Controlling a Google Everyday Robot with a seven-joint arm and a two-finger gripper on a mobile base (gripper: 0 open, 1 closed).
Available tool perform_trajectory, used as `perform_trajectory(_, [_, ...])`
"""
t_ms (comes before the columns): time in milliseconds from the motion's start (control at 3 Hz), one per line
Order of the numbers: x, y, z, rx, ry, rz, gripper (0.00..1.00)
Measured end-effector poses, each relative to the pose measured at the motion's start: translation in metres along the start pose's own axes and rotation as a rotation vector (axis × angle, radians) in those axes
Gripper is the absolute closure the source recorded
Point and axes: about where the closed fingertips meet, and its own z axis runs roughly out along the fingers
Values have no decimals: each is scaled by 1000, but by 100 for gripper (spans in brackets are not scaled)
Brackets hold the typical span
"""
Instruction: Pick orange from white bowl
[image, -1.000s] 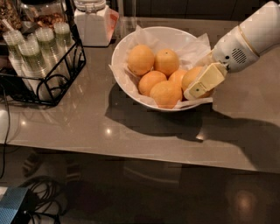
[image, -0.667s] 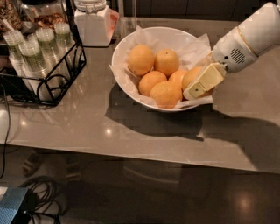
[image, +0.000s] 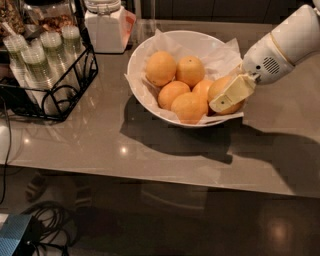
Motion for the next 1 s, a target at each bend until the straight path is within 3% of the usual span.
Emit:
perform_trajectory(333, [2, 1, 1, -4, 6, -4, 85])
perform_trajectory(667, [-10, 19, -17, 20, -38, -68, 100])
perform_trajectory(1000, [-26, 59, -55, 92, -116, -180, 100])
